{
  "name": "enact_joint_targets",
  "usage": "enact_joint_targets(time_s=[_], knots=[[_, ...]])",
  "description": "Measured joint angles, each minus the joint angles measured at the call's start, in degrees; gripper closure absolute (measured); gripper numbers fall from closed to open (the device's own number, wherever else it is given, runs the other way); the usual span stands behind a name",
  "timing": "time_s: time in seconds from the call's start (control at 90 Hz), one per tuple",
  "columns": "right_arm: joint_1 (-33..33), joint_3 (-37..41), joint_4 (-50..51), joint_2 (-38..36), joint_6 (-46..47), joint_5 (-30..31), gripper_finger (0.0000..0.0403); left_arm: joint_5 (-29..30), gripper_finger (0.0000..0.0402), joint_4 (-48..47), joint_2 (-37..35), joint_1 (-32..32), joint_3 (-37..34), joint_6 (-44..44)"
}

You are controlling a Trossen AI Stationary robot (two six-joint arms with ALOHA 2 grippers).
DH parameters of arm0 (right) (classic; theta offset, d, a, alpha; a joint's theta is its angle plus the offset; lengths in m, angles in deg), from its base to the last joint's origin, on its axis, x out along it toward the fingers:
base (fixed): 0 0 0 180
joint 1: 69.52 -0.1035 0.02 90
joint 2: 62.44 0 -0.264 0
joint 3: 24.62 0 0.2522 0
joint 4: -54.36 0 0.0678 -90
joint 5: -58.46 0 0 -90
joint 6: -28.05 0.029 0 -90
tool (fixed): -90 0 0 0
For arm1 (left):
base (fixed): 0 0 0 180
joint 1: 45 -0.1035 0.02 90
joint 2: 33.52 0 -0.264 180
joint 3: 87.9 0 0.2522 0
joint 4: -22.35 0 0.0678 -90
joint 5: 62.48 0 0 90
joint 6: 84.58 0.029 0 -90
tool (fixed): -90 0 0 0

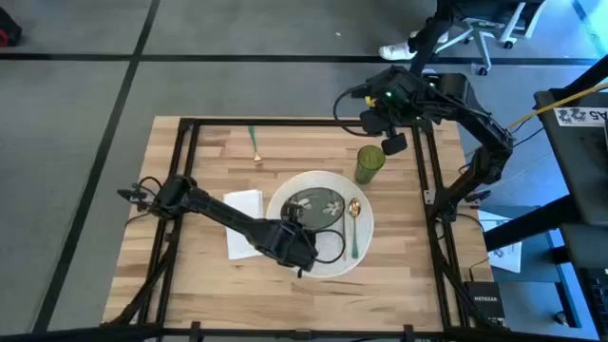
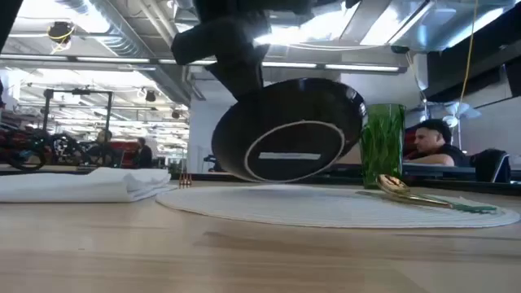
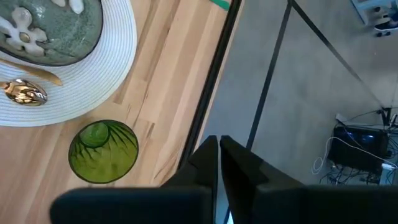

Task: Set table place
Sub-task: Put the green plate to the left side of the gold butter knife on the white table mat

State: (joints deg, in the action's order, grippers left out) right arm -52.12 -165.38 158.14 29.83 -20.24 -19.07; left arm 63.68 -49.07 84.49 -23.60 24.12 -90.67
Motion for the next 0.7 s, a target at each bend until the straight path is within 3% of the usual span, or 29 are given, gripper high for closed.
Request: enact_joint_targets(time_s=[0.544, 0.7], knots=[[-0.13, 0.00, 0.00, 0.02, 0.02, 0.00, 0.0398, -0.09, 0.0402, -0.33, -0.03, -1.77, -0.02, 2.11], [-0.13, 0.00, 0.00, 0.02, 0.02, 0.00, 0.0398, -2.92, 0.0394, -0.84, -0.14, -2.85, -0.33, 2.74]])
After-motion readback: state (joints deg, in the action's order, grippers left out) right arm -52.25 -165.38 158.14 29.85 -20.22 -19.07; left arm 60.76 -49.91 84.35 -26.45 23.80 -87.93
